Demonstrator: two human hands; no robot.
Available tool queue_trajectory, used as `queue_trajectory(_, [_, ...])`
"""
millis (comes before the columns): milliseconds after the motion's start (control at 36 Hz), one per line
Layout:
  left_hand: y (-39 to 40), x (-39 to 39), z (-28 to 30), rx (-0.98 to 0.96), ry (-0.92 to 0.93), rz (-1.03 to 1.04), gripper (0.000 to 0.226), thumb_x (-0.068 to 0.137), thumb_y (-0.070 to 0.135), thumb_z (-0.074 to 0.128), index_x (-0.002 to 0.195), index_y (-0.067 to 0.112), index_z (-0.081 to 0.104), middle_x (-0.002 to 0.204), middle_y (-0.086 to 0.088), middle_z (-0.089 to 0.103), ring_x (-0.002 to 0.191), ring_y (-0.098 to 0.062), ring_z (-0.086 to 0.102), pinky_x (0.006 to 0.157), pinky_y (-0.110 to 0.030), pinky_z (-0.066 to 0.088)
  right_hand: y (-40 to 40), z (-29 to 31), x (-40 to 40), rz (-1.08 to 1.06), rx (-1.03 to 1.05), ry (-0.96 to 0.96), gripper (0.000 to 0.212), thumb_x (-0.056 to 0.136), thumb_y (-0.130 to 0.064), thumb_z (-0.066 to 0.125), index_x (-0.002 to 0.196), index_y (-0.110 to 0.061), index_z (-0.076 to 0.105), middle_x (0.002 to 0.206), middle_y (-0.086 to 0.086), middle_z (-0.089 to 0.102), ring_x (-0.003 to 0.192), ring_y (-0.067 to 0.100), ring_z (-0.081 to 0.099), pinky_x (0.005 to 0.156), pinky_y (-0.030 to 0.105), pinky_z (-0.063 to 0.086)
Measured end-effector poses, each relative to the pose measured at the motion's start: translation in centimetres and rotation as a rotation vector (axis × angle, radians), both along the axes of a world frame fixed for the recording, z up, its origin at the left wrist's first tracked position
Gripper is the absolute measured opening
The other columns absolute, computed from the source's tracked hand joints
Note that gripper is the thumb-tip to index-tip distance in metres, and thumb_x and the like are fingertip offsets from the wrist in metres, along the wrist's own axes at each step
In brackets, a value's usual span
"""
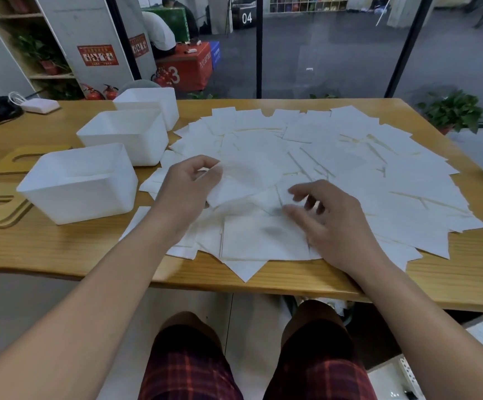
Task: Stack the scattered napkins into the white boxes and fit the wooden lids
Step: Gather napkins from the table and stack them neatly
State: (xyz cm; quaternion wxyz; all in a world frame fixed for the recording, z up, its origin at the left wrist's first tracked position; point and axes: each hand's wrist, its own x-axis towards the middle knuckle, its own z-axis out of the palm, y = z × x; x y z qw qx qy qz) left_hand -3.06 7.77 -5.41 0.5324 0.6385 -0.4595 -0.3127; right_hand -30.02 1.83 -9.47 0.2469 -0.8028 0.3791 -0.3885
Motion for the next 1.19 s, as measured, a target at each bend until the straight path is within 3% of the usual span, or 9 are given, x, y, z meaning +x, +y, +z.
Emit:
queue_trajectory(111, [1.5,-1.1,0.5,0.026,0.09,-0.182,0.016,0.108,0.031,0.068,0.114,0.024,0.081,0.12,-0.014,0.077,0.116,-0.04,0.071,0.103,-0.058,0.054,0.4,1.0,-0.4,0.009,0.099,-0.164,0.037,0.109,-0.047,0.059,0.144,-0.034,0.061,0.119,-0.019,0.071,0.112,0.007,0.066,0.09,0.021,0.049])
queue_trajectory(194, [2.3,-2.1,0.7,0.034,-0.074,-0.295,0.016,0.108,0.029,0.067,0.112,0.026,0.083,0.115,0.001,0.079,0.116,-0.023,0.071,0.109,-0.042,0.052,0.8,1.5,-0.7,0.073,0.192,-0.271,0.034,0.112,-0.043,0.053,0.141,-0.031,0.063,0.077,-0.007,0.067,0.076,0.009,0.065,0.077,0.019,0.046])
queue_trajectory(278, [2.5,-2.7,0.3,0.055,-0.197,-0.306,0.015,0.107,0.035,0.069,0.113,0.033,0.082,0.115,0.019,0.077,0.113,0.0,0.068,0.11,-0.034,0.049,1.0,1.5,-1.1,0.117,0.233,-0.332,0.027,0.106,-0.022,0.069,0.132,-0.029,0.069,0.065,0.008,0.06,0.06,0.023,0.053,0.067,0.029,0.047])
queue_trajectory(361, [2.6,-2.8,-0.6,0.028,-0.272,-0.253,0.012,0.105,0.043,0.069,0.112,0.042,0.079,0.073,0.015,0.056,0.066,-0.007,0.052,0.072,-0.027,0.045,1.0,0.8,-1.4,0.115,0.212,-0.265,0.033,0.1,-0.014,0.076,0.128,-0.031,0.07,0.07,0.004,0.063,0.061,0.019,0.051,0.066,0.033,0.046])
queue_trajectory(417, [3.0,-2.9,-1.0,0.022,-0.325,-0.211,0.011,0.105,0.045,0.069,0.112,0.044,0.078,0.065,0.007,0.034,0.058,-0.013,0.032,0.057,-0.027,0.033,1.0,0.4,-1.4,0.109,0.201,-0.23,0.033,0.099,-0.017,0.077,0.127,-0.033,0.069,0.072,0.002,0.066,0.062,0.017,0.054,0.068,0.03,0.047])
queue_trajectory(472, [3.2,-2.8,-1.4,0.012,-0.369,-0.171,0.01,0.105,0.043,0.069,0.113,0.043,0.076,0.063,0.005,0.037,0.056,-0.011,0.034,0.054,-0.024,0.033,0.9,0.2,-1.2,0.088,0.189,-0.221,0.032,0.099,-0.019,0.077,0.128,-0.032,0.069,0.074,0.002,0.069,0.062,0.014,0.056,0.068,0.025,0.047])
queue_trajectory(694, [3.4,-2.9,-3.9,-0.03,-0.487,-0.046,0.007,0.102,0.038,0.073,0.109,0.037,0.074,0.066,0.006,0.059,0.058,-0.011,0.055,0.063,-0.017,0.045,0.7,-0.5,-1.1,0.0,0.104,-0.073,0.033,0.096,-0.018,0.08,0.124,-0.032,0.071,0.077,-0.006,0.072,0.068,0.013,0.065,0.072,0.026,0.055])
queue_trajectory(1056, [3.8,-3.1,-4.7,-0.065,-0.527,0.015,0.005,0.102,0.03,0.072,0.103,0.031,0.076,0.067,0.002,0.06,0.064,-0.013,0.058,0.064,-0.01,0.041,0.8,-0.9,-0.9,-0.01,0.033,0.06,0.018,0.096,-0.024,0.079,0.112,-0.031,0.077,0.078,-0.01,0.072,0.072,0.011,0.066,0.073,0.026,0.055])
queue_trajectory(1194, [3.8,-3.3,-4.9,-0.087,-0.675,0.047,0.013,0.104,0.033,0.069,0.114,0.029,0.075,0.091,0.012,0.059,0.077,-0.007,0.059,0.073,-0.017,0.047,0.7,-0.6,-0.8,-0.078,-0.057,0.026,0.005,0.095,-0.028,0.079,0.101,-0.028,0.078,0.079,-0.009,0.068,0.074,0.013,0.062,0.071,0.033,0.054])
